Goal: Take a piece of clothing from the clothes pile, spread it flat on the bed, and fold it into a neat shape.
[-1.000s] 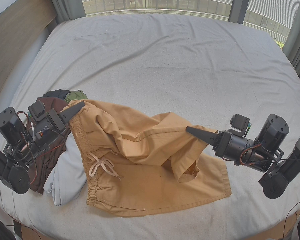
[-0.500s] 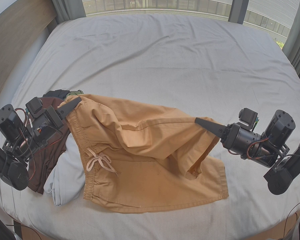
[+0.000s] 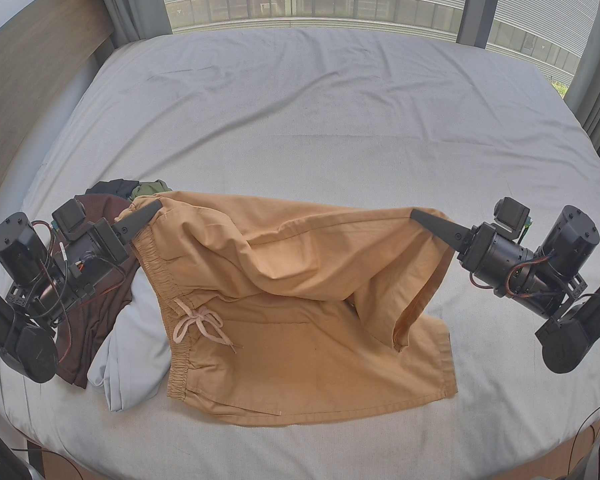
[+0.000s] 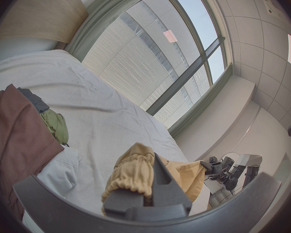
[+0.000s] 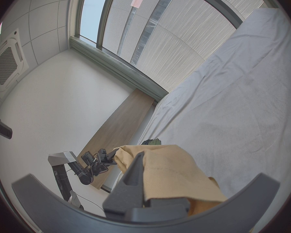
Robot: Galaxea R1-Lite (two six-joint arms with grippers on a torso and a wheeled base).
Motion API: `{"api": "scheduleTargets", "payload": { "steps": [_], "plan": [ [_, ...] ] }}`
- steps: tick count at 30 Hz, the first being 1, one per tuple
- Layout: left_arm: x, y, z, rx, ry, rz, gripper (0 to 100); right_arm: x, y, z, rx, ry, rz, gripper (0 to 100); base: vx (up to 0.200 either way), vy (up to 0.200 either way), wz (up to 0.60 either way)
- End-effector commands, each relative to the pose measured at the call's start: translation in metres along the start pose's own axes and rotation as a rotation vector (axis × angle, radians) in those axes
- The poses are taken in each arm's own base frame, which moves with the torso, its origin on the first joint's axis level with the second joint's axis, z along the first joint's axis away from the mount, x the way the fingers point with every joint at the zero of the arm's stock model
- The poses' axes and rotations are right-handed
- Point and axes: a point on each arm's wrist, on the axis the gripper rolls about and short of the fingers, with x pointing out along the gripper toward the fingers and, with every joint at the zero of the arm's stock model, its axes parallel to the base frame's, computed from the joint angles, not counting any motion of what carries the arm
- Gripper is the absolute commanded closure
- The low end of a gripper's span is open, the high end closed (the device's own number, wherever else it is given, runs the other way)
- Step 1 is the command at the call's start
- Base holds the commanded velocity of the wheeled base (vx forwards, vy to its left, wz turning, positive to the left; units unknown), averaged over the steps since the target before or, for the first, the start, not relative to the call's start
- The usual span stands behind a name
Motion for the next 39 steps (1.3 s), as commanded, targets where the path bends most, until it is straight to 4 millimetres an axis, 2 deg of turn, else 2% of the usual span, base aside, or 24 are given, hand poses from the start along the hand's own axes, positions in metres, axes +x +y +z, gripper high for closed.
{"api": "scheduleTargets", "payload": {
  "steps": [1,11,25,39],
  "plan": [
    [-0.001,0.004,-0.001,-0.002,0.003,0.013,100,-0.002,-0.003,0.008,-0.013,-0.025,-0.009,100,0.000,0.000,0.00],
    [-0.002,0.005,0.000,-0.002,-0.001,0.017,100,-0.005,-0.008,0.020,-0.038,-0.063,-0.024,100,0.000,0.000,0.00],
    [-0.009,0.005,-0.011,0.010,0.052,0.013,100,-0.013,-0.018,0.039,-0.075,-0.122,-0.058,100,0.000,0.000,0.00],
    [-0.010,0.010,-0.005,0.016,0.032,0.029,100,-0.017,-0.024,0.045,-0.081,-0.134,-0.074,100,0.000,0.000,0.00]
  ]
}}
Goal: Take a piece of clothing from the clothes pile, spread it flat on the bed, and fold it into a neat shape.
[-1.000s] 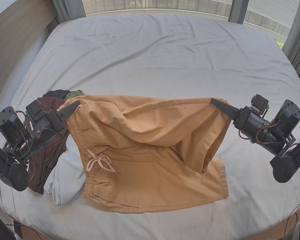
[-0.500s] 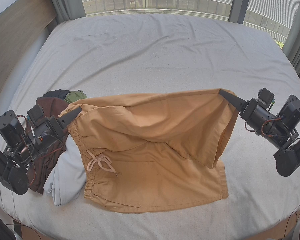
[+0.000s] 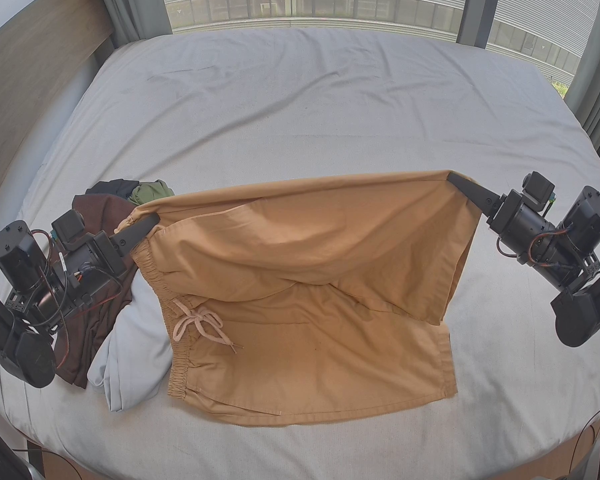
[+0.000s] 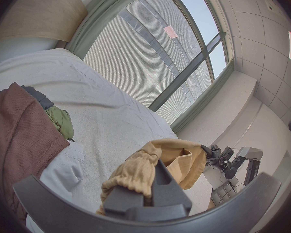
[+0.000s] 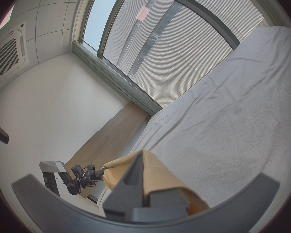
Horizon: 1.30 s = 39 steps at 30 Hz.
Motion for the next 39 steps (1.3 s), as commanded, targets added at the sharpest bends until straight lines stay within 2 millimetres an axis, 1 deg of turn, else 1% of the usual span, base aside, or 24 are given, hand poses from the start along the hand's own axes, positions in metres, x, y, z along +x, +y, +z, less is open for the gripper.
{"api": "scheduleTargets", "payload": {
  "steps": [1,11,15,39],
  "plan": [
    [-0.0002,0.0017,0.0008,-0.001,-0.004,0.006,100,-0.0002,-0.0012,-0.0001,0.002,0.000,-0.003,100,0.000,0.000,0.00],
    [0.0003,0.0043,-0.0006,-0.006,0.000,0.012,100,0.0000,-0.0014,0.0008,0.000,-0.003,-0.002,100,0.000,0.000,0.00],
    [0.0017,0.0048,0.0003,-0.004,-0.004,0.011,100,-0.0013,-0.0055,0.0062,-0.011,-0.019,-0.013,100,0.000,0.000,0.00],
    [0.0022,0.0061,-0.0010,-0.004,0.001,0.013,100,-0.0011,-0.0089,0.0058,-0.011,-0.019,-0.021,100,0.000,0.000,0.00]
  ]
}}
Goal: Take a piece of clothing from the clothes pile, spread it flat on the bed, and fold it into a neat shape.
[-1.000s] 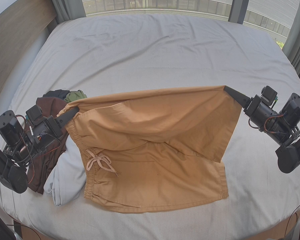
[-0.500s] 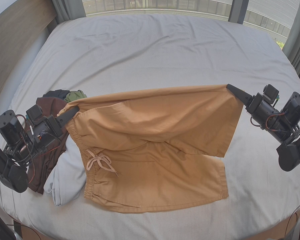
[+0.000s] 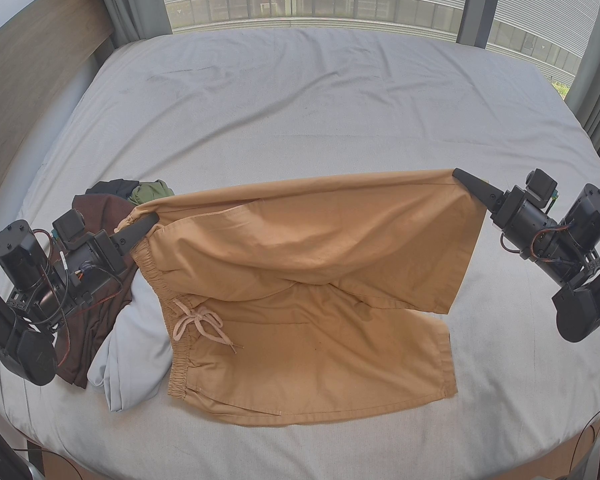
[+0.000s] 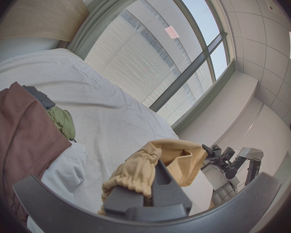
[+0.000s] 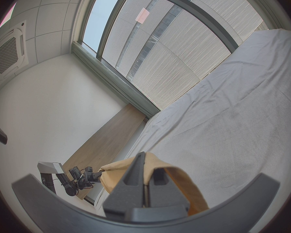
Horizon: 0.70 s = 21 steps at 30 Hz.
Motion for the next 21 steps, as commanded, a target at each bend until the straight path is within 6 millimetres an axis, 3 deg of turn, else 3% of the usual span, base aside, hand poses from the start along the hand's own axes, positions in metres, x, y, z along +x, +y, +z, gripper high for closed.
{"api": "scheduleTargets", "payload": {
  "steps": [1,15,21],
  "plan": [
    [0.001,0.003,-0.003,-0.005,0.008,0.005,100,0.000,-0.002,0.000,-0.001,0.001,-0.003,100,0.000,0.000,0.00],
    [0.004,-0.002,0.001,0.006,-0.006,-0.012,100,0.003,0.001,-0.001,-0.001,0.000,0.006,100,0.000,0.000,0.00],
    [0.010,-0.002,0.004,0.017,-0.024,-0.017,100,0.020,0.000,0.009,-0.034,-0.037,0.053,100,0.000,0.000,0.00]
  ]
}}
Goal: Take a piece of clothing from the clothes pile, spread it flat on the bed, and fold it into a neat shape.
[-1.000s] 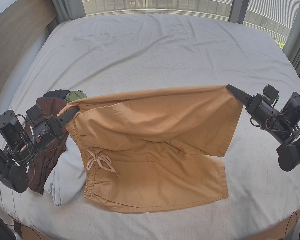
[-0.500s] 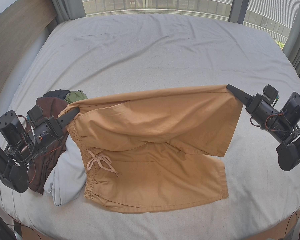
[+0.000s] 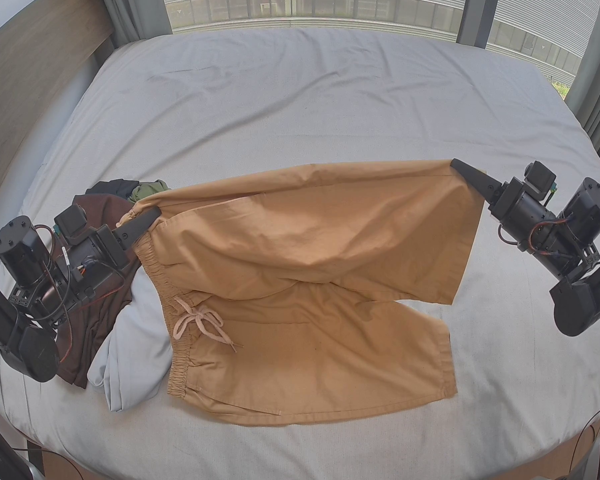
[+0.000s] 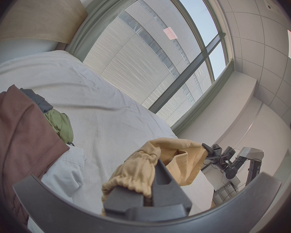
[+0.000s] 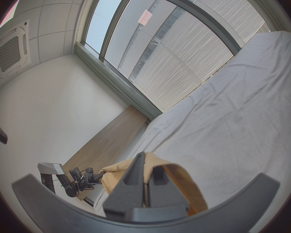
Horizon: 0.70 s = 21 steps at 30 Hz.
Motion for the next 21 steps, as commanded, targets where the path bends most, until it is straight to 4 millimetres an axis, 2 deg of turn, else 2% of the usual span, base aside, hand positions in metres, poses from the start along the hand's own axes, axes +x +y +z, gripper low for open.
{"api": "scheduleTargets", "payload": {
  "steps": [1,6,13,17,21],
  "plan": [
    [0.003,0.001,0.002,0.006,-0.015,0.004,100,0.014,-0.005,0.007,-0.025,-0.027,0.029,100,0.000,0.000,0.00],
    [0.005,0.002,0.005,0.013,-0.028,0.004,100,0.015,-0.011,0.007,-0.025,-0.025,0.018,100,0.000,0.000,0.00],
    [0.004,0.004,0.004,0.010,-0.028,0.019,100,0.008,-0.030,-0.008,0.009,0.010,-0.042,100,0.000,0.000,0.00],
    [0.003,0.005,0.003,0.006,-0.023,0.023,100,0.000,-0.026,-0.015,0.026,0.036,-0.057,100,0.000,0.000,0.00],
    [0.005,0.012,-0.005,-0.005,-0.001,0.041,100,-0.003,-0.017,-0.013,0.000,0.037,-0.046,100,0.000,0.000,0.00]
  ]
}}
